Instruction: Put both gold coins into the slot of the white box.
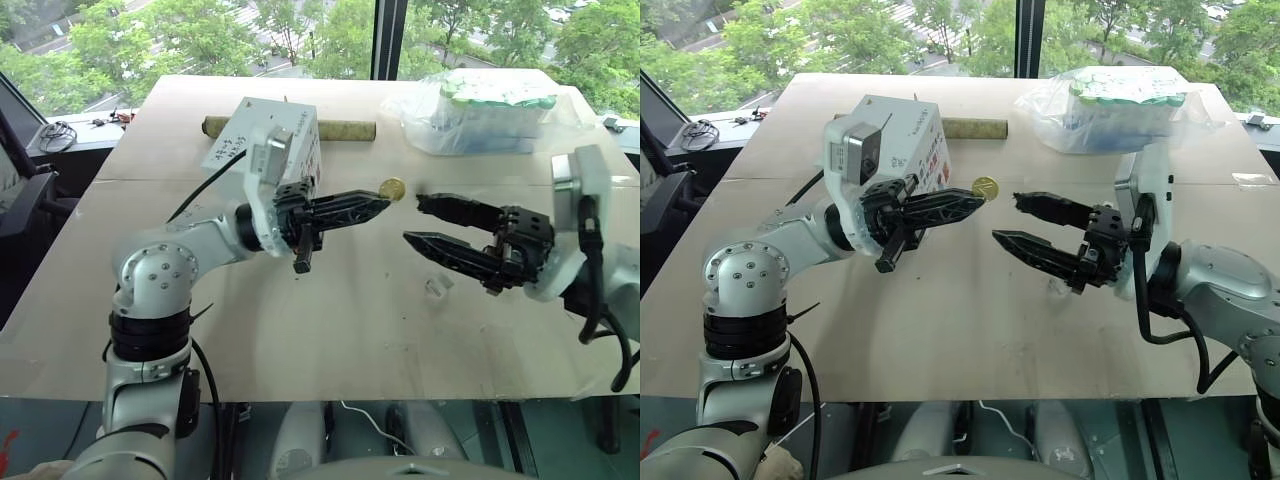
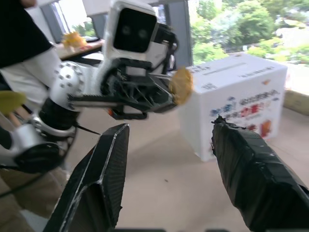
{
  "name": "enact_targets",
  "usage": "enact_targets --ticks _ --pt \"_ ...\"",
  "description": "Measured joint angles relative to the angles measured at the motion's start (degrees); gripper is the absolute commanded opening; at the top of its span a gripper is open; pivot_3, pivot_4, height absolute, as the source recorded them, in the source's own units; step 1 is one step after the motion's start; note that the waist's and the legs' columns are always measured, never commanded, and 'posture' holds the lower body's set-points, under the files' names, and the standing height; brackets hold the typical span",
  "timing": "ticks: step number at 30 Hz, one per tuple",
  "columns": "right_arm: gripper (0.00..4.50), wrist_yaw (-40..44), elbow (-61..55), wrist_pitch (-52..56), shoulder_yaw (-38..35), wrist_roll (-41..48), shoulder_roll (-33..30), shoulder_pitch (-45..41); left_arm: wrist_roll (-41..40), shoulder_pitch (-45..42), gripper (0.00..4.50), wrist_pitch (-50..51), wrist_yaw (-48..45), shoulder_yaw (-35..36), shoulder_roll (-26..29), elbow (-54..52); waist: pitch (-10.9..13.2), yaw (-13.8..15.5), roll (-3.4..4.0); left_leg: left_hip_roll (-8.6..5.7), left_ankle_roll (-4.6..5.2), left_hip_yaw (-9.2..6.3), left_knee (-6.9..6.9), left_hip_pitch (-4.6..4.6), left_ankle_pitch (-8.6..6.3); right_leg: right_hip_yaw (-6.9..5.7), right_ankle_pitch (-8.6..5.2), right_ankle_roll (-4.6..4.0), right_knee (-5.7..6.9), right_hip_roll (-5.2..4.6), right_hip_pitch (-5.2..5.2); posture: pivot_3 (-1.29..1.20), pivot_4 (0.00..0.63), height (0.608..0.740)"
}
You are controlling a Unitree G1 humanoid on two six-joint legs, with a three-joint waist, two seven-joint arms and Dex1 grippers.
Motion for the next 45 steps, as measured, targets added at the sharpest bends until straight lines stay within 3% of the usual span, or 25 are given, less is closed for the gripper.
enact_targets --ticks 4,7,11,12,16,27,38,45 --pt "3.02 6.16 0.28 -2.87 -2.35 -9.60 -4.96 2.16 3.16 -0.12 0.00 -3.28 7.77 2.14 -1.23 -1.51 0.00 0.22 0.00 -0.01 0.00 -0.01 0.00 -0.02 0.00 -0.01 0.00 0.00 -0.03 0.00 0.00 0.00 0.150 0.740" --pt "3.02 13.93 1.32 -7.20 -8.01 -15.88 -8.22 4.64 9.19 -0.73 0.00 -6.75 18.32 3.26 -3.83 -3.42 0.01 0.80 -0.01 -0.04 0.00 0.00 0.00 -0.03 0.00 0.00 0.00 0.01 -0.06 0.03 0.02 0.00 0.150 0.740" --pt "3.02 20.92 2.87 -9.88 -13.96 -19.47 -11.03 6.20 23.70 -2.96 0.00 -11.22 32.42 1.23 -5.05 -4.94 0.02 1.27 -0.04 -0.03 0.00 0.00 0.00 -0.01 0.00 0.02 0.01 0.01 -0.05 0.07 0.03 0.00 0.150 0.740" --pt "3.02 23.80 4.85 -11.29 -16.48 -21.20 -12.34 5.91 32.79 -4.63 0.00 -11.61 40.50 -1.21 -4.68 -5.60 0.02 1.35 -0.04 -0.03 0.00 0.02 0.00 0.00 0.00 0.03 0.01 0.01 -0.04 0.07 0.03 0.00 0.150 0.740" --pt "3.02 25.55 7.14 -13.20 -17.37 -22.97 -12.56 3.72 39.90 -5.83 0.00 -9.75 46.46 -3.63 -4.30 -5.28 0.03 1.32 -0.04 -0.04 -0.22 0.06 -0.01 -0.01 0.13 0.06 0.01 0.01 -0.04 0.06 0.00 0.00 0.150 0.740" --pt "3.02 29.29 10.88 -15.86 -15.39 -26.24 -12.20 2.16 52.42 -8.08 0.00 -6.16 47.54 -7.26 -3.91 4.32 0.03 1.39 -0.06 -0.03 -0.25 0.04 -0.01 -0.04 0.15 0.01 0.01 0.01 -0.05 -0.03 0.00 0.00 0.150 0.740" --pt "3.02 28.65 7.97 -15.82 -15.72 -26.69 -10.84 5.56 56.81 -11.56 0.00 3.02 46.22 -8.35 -5.28 4.18 0.04 1.40 -0.06 -0.03 -0.26 0.01 -0.01 -0.03 0.15 -0.02 0.01 0.01 -0.02 -0.03 0.00 0.00 0.150 0.740" --pt "3.02 27.55 7.67 -15.79 -15.65 -27.30 -10.35 5.36 57.20 -14.97 0.00 15.45 45.44 -8.07 -6.15 3.32 0.04 1.38 -0.06 -0.03 -0.26 0.01 -0.01 -0.02 0.15 -0.02 0.00 0.01 -0.01 -0.01 0.00 0.00 0.150 0.740"
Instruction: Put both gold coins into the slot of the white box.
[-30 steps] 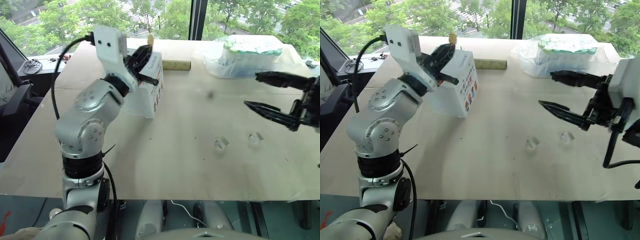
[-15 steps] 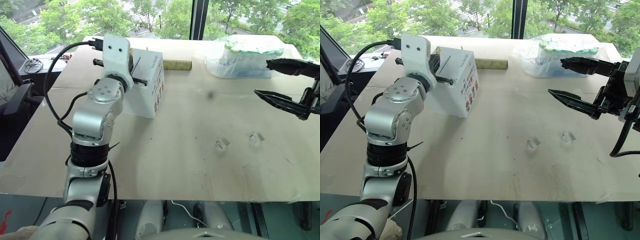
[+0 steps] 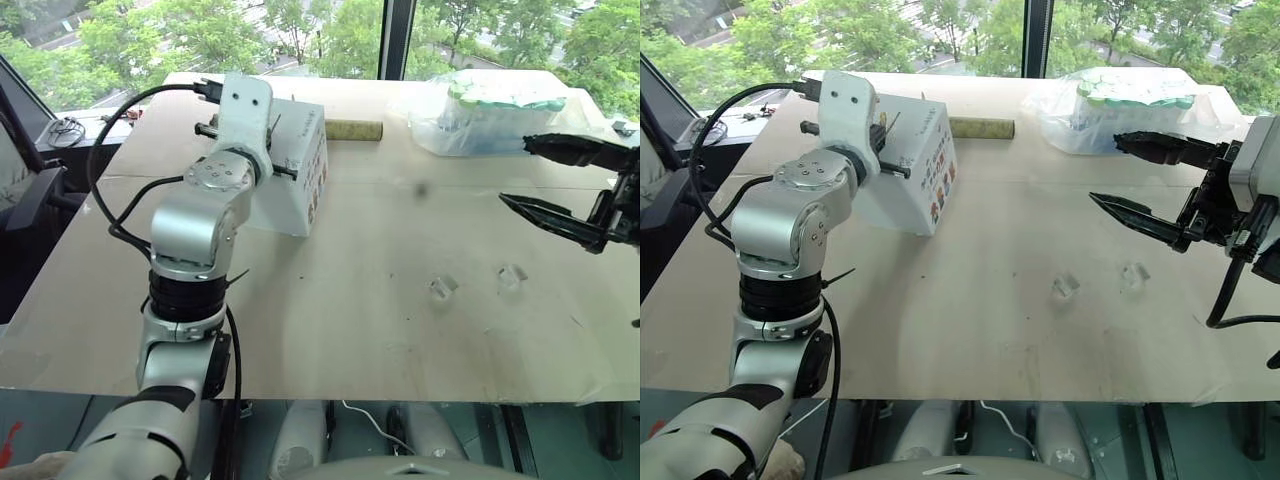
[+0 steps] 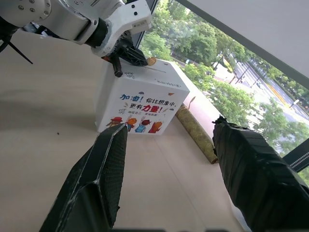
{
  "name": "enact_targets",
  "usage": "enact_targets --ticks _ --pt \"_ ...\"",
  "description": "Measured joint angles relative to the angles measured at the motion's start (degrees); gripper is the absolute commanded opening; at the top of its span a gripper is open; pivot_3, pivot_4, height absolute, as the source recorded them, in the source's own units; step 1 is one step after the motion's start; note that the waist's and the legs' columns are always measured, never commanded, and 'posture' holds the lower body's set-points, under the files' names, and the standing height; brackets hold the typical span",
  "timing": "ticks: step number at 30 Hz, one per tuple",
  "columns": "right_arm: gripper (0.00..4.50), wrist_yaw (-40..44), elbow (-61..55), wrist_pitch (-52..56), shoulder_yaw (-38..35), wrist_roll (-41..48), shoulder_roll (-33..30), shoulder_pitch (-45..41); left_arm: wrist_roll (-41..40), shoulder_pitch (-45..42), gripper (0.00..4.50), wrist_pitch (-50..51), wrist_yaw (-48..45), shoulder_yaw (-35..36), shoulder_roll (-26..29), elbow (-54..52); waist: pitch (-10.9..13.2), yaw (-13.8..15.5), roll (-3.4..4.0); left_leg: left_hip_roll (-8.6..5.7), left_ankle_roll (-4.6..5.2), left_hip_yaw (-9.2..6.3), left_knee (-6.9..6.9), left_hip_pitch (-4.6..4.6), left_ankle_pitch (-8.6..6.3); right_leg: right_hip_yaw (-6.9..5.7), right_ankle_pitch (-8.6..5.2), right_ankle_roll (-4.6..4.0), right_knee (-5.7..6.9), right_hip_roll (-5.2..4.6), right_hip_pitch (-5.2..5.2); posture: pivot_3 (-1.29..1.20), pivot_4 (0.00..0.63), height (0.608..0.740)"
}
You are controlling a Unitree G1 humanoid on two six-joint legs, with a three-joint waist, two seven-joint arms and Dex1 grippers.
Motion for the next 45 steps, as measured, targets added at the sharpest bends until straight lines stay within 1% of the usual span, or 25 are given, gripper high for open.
enact_targets --ticks 8,15,16,17,21,22,23,24,28,29,30,34,35,37,39,41,45 --pt "3.02 0.03 0.97 1.18 0.01 0.20 -0.73 -1.43 0.51 -4.89 0.00 10.25 -0.28 0.15 -0.75 0.13 0.00 -0.01 0.00 0.00 0.00 0.00 0.00 0.01 0.00 0.01 0.00 0.00 0.00 -0.02 0.00 0.00 0.150 0.740" --pt "3.02 -0.39 0.92 1.89 0.09 0.19 -0.74 -1.65 1.32 -6.04 0.00 11.55 -0.30 0.42 -0.92 1.34 0.00 -0.09 0.00 0.00 -0.01 0.01 0.00 0.03 0.00 0.04 0.00 0.00 0.03 -0.09 0.00 0.00 0.150 0.740" --pt "3.08 -0.41 0.91 1.90 0.10 0.17 -0.74 -1.65 1.53 -6.07 0.54 11.44 -0.39 0.42 -0.88 1.50 0.00 -0.11 0.00 0.01 -0.01 0.01 0.00 0.04 0.00 0.05 0.00 0.00 0.03 -0.10 0.00 0.00 0.150 0.740" --pt "3.08 -0.42 0.92 1.91 0.11 0.14 -0.73 -1.65 1.78 -6.07 0.75 11.16 -0.53 0.42 -0.60 1.68 0.00 -0.13 0.00 0.01 -0.01 0.01 0.00 0.05 0.00 0.05 0.00 0.00 0.03 -0.10 0.00 0.00 0.150 0.740" --pt "3.08 -0.30 0.96 1.91 0.11 0.03 -0.73 -1.65 2.81 -6.05 2.76 9.57 -0.85 0.53 -0.17 2.23 0.00 0.01 0.00 0.00 -0.01 0.01 0.00 0.02 0.00 0.03 0.00 0.00 0.03 -0.11 0.00 0.00 0.150 0.740" --pt "3.08 -0.18 0.97 1.91 0.11 -0.05 -0.73 -1.64 3.07 -6.05 3.13 9.28 -0.80 0.64 -0.37 2.22 0.00 0.08 0.00 -0.01 -0.01 0.01 0.01 0.01 0.00 0.01 0.00 0.00 0.02 -0.11 0.00 0.00 0.150 0.740" --pt "3.08 -0.03 0.99 1.91 0.11 -0.15 -0.73 -1.64 3.40 -6.01 3.72 8.94 -0.65 0.79 -0.61 2.18 0.00 0.13 0.00 -0.02 -0.01 0.01 0.01 0.00 0.00 0.01 0.00 0.00 0.02 -0.12 0.00 0.00 0.150 0.740" --pt "3.08 0.09 1.01 1.91 0.11 -0.22 -0.73 -1.63 3.55 -5.83 4.11 8.51 -0.57 0.88 -0.73 2.05 0.00 0.13 0.00 -0.02 -0.01 0.02 0.02 -0.01 0.00 0.02 0.00 0.00 0.01 -0.12 0.00 0.00 0.150 0.740" --pt "3.08 0.49 1.23 1.91 0.09 -0.38 -0.73 -1.12 3.08 -4.40 4.11 6.36 -2.42 1.04 -1.06 -0.51 0.00 0.04 0.00 -0.01 -0.01 0.01 0.01 0.00 0.00 0.02 0.00 0.00 0.02 -0.15 0.00 0.00 0.150 0.740" --pt "3.08 0.79 1.32 1.93 0.09 -0.38 -0.73 -0.86 2.42 -3.08 4.11 3.69 -4.01 1.19 -0.99 -2.35 0.00 0.03 0.00 0.00 -0.01 0.01 0.01 0.00 0.00 0.02 0.00 -0.01 0.02 -0.17 -0.01 0.00 0.150 0.740" --pt "3.08 1.08 1.53 1.97 0.08 -0.37 -0.73 -0.66 1.16 -1.45 4.11 0.70 -6.19 1.40 -1.05 -4.54 0.00 0.03 0.00 0.01 -0.01 0.01 0.01 -0.01 0.00 0.02 0.00 -0.01 0.02 -0.19 -0.01 0.00 0.150 0.740" --pt "3.08 1.46 2.19 2.00 0.05 -0.36 -0.73 -0.59 -4.49 1.47 4.11 -2.85 -12.87 3.46 -2.25 -9.46 0.00 0.00 0.00 0.01 -0.01 0.05 0.01 0.02 0.00 0.04 0.00 -0.01 0.02 -0.21 0.00 0.00 0.150 0.740" --pt "3.08 1.44 2.17 2.23 0.04 -0.07 -0.72 -0.63 -6.78 3.31 4.11 -5.34 -15.77 3.93 -2.37 -10.78 0.00 -0.02 0.00 0.01 -0.01 0.04 0.01 0.02 0.00 0.04 0.00 -0.01 0.02 -0.20 0.00 0.00 0.150 0.740" --pt "3.08 1.40 2.16 2.35 0.03 0.35 -0.72 -0.66 -8.08 4.58 4.11 -7.48 -17.80 4.02 -2.27 -11.02 0.00 -0.04 0.00 0.01 -0.01 0.03 0.01 0.03 0.00 0.04 0.00 -0.01 0.03 -0.18 0.00 0.00 0.150 0.740" --pt "3.08 1.05 2.12 2.71 -0.16 1.56 -0.62 -0.92 -10.38 8.82 4.11 -12.11 -22.52 4.07 -0.63 -12.56 -0.02 -0.28 0.03 0.01 -0.01 0.09 0.00 0.08 0.00 0.12 0.00 -0.01 0.03 -0.18 0.01 0.00 0.150 0.740" --pt "3.08 -0.25 2.12 3.94 -0.62 3.58 -0.34 -1.21 -12.33 15.81 4.11 -17.88 -28.80 2.72 1.78 -13.55 -0.02 -0.43 0.04 0.03 -0.01 0.08 0.00 0.06 0.00 0.10 0.00 -0.01 0.02 -0.18 0.01 0.00 0.150 0.740" --pt "3.08 -2.55 1.46 5.87 -2.35 7.05 0.08 -1.32 -17.08 24.50 4.11 -22.95 -38.07 1.96 3.72 -13.75 -0.02 -0.06 0.04 0.03 0.00 0.07 0.01 0.03 -0.01 0.05 0.00 -0.02 0.02 -0.20 0.01 0.00 0.150 0.740"
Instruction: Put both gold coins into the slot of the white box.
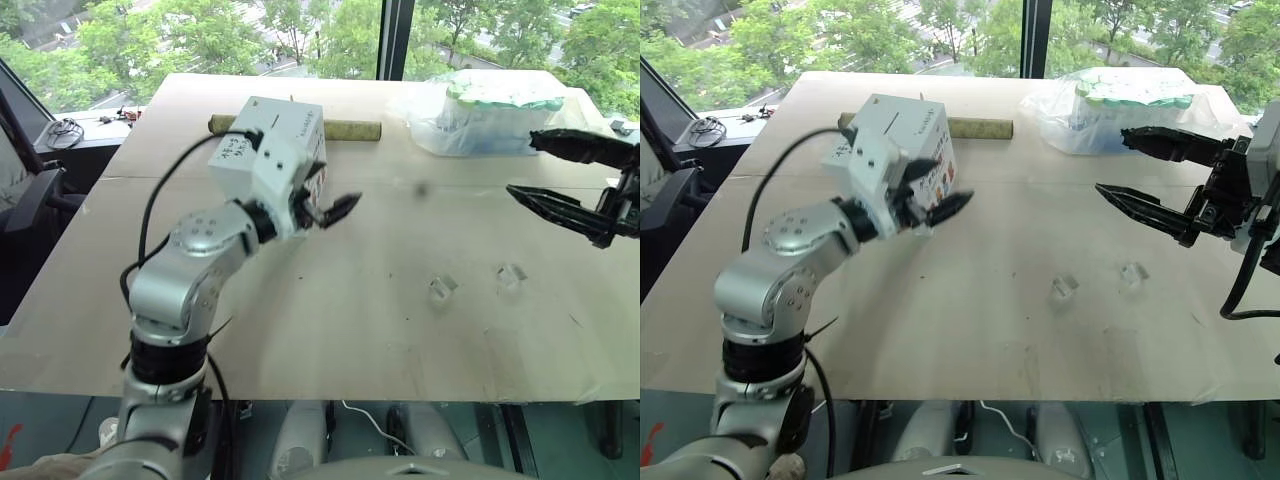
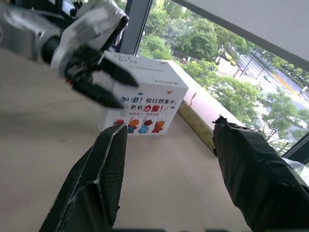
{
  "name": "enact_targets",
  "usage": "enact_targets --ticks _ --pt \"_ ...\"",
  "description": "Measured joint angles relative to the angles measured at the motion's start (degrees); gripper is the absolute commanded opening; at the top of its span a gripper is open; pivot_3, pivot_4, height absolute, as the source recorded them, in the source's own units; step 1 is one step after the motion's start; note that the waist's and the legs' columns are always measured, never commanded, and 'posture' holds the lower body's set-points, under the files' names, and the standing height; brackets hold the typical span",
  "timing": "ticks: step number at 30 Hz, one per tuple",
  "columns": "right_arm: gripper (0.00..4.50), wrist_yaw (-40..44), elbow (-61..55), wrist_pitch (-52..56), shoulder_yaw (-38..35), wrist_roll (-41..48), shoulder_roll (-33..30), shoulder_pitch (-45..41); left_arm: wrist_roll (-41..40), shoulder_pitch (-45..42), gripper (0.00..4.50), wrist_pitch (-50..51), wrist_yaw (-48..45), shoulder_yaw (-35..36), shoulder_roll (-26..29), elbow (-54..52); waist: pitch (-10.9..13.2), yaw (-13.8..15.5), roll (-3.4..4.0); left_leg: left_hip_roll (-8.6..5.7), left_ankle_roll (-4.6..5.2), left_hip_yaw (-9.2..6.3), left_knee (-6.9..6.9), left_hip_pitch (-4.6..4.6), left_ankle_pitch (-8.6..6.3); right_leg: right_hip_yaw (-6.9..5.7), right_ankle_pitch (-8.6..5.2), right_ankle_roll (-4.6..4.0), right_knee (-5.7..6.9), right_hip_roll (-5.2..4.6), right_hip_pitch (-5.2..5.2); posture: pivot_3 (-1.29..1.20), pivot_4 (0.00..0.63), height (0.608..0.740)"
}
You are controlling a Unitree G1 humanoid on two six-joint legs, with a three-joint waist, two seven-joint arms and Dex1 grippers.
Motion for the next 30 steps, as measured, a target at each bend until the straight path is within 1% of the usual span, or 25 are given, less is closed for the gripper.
enact_targets --ticks 2,4,9,15,21,25,30 --pt "3.08 -0.75 -0.82 0.48 -0.05 1.19 0.09 0.00 -0.62 0.96 4.11 -1.63 -1.83 -0.30 0.39 0.03 0.00 0.24 -0.01 0.00 0.02 -0.07 0.05 -0.01 -0.01 -0.08 0.00 0.00 0.01 0.01 0.03 0.00 0.150 0.740" --pt "3.08 -1.83 -1.39 1.09 -0.05 2.67 0.19 -0.01 -0.55 1.07 4.11 -4.13 -2.87 -0.39 1.02 0.12 0.00 0.18 -0.01 -0.01 0.24 -0.07 0.06 0.02 -0.14 -0.07 0.00 0.00 0.00 0.04 0.08 0.00 0.150 0.740" --pt "3.08 -3.98 -1.72 1.45 -0.04 5.11 0.27 -0.49 -1.10 3.18 4.11 -8.50 -5.71 -1.03 1.34 1.39 0.00 -0.12 0.00 0.00 0.26 -0.05 0.06 0.06 -0.15 -0.02 0.00 0.00 0.00 0.10 0.11 0.00 0.150 0.740" --pt "3.08 -6.26 -1.94 1.59 -0.04 7.10 0.51 -0.49 -4.90 4.05 4.11 -9.38 -7.82 0.08 0.88 3.39 0.00 -0.05 0.00 0.01 0.26 -0.06 0.06 0.04 -0.15 -0.04 0.00 0.00 0.00 0.17 0.10 0.00 0.150 0.740" --pt "3.08 -8.96 -4.28 2.51 -0.65 9.94 0.92 0.60 -5.46 8.41 4.11 -12.07 -8.57 -0.01 0.88 3.91 0.00 -0.05 0.01 0.02 0.26 -0.08 0.06 0.04 -0.16 -0.05 0.00 0.00 -0.01 0.09 0.10 0.00 0.150 0.740" --pt "3.08 -10.02 -5.80 2.71 -2.79 11.52 0.91 1.91 -5.60 10.13 4.11 -13.32 -8.27 -0.12 0.59 3.76 -0.01 0.05 0.01 0.02 0.27 -0.10 0.06 0.04 -0.16 -0.07 0.00 0.00 -0.01 0.09 0.12 0.00 0.150 0.740" --pt "3.08 -11.33 -6.89 2.71 -3.47 11.95 1.05 3.18 -3.91 12.18 4.11 -17.22 -6.98 -0.60 -0.73 3.81 -0.01 0.02 0.01 0.02 0.27 -0.09 0.06 0.05 -0.16 -0.06 0.00 0.00 0.00 0.09 0.11 0.00 0.150 0.740"
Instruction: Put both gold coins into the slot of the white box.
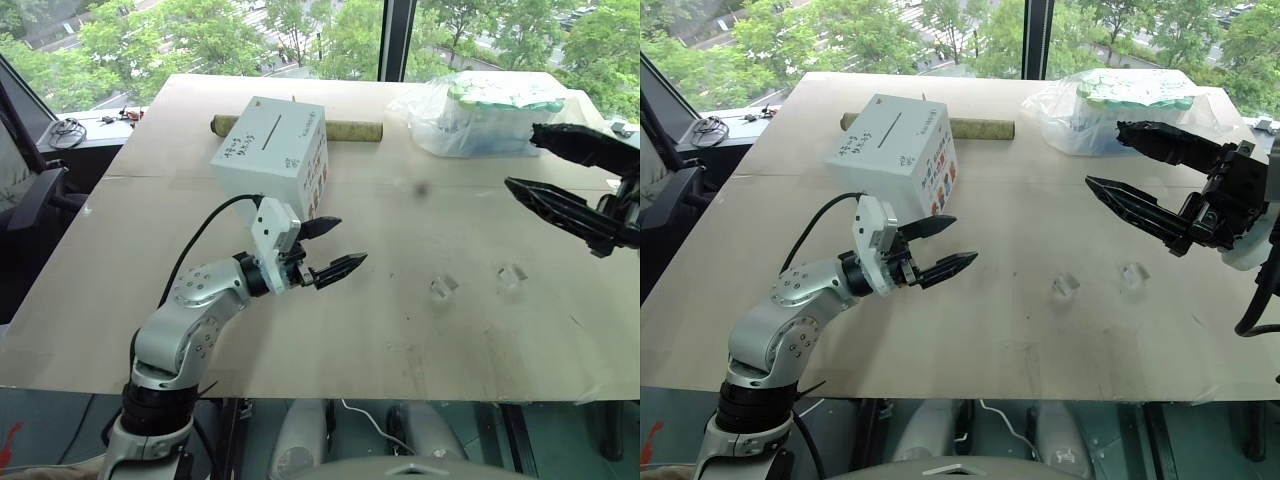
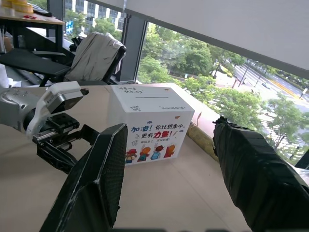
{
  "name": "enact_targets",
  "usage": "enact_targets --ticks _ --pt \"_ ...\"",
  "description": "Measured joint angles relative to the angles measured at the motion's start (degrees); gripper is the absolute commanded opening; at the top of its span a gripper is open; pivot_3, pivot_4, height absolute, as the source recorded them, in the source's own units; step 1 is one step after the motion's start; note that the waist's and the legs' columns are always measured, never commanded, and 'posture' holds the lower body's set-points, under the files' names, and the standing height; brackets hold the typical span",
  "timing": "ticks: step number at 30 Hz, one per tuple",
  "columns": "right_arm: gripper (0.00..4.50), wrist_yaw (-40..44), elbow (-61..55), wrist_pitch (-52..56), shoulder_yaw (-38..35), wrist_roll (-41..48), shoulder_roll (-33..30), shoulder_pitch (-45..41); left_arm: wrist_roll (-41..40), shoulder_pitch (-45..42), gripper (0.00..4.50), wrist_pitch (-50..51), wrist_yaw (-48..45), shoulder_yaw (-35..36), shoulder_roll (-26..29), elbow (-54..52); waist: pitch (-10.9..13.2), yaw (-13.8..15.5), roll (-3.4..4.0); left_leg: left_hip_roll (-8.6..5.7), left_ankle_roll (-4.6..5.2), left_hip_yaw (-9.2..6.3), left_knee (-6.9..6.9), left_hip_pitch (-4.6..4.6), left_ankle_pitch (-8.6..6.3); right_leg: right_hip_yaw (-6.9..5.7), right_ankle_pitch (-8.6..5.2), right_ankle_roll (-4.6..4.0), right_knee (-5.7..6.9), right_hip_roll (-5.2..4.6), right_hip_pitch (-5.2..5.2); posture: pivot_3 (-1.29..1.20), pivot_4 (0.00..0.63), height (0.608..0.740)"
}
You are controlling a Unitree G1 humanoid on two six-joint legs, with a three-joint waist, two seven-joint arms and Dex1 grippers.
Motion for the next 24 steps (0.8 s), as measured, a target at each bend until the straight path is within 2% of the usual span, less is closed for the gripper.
enact_targets --ticks 11,19,24 --pt "3.08 0.06 -1.61 -0.22 -3.73 0.57 0.79 4.64 2.75 3.26 4.11 -7.02 0.69 -0.68 -0.26 1.71 0.00 0.00 0.00 0.00 0.00 0.00 0.00 0.00 0.00 0.00 0.00 0.00 0.00 0.07 0.00 0.00 0.150 0.740" --pt "3.08 0.03 -1.63 -0.52 -5.52 0.92 0.80 5.59 2.73 3.52 4.11 -8.18 1.10 -0.71 -0.84 2.04 0.00 -0.01 0.00 0.00 0.00 0.00 0.00 0.00 0.00 0.00 0.00 0.00 -0.01 0.10 0.00 0.00 0.150 0.740" --pt "3.08 -0.58 -2.69 -0.53 -5.72 0.95 0.79 7.58 1.05 3.84 4.11 -7.55 -1.07 -0.19 1.12 2.75 0.00 -0.02 0.00 0.00 0.00 0.00 -0.01 -0.01 0.00 0.00 0.00 0.00 -0.01 0.10 0.00 0.00 0.150 0.740"
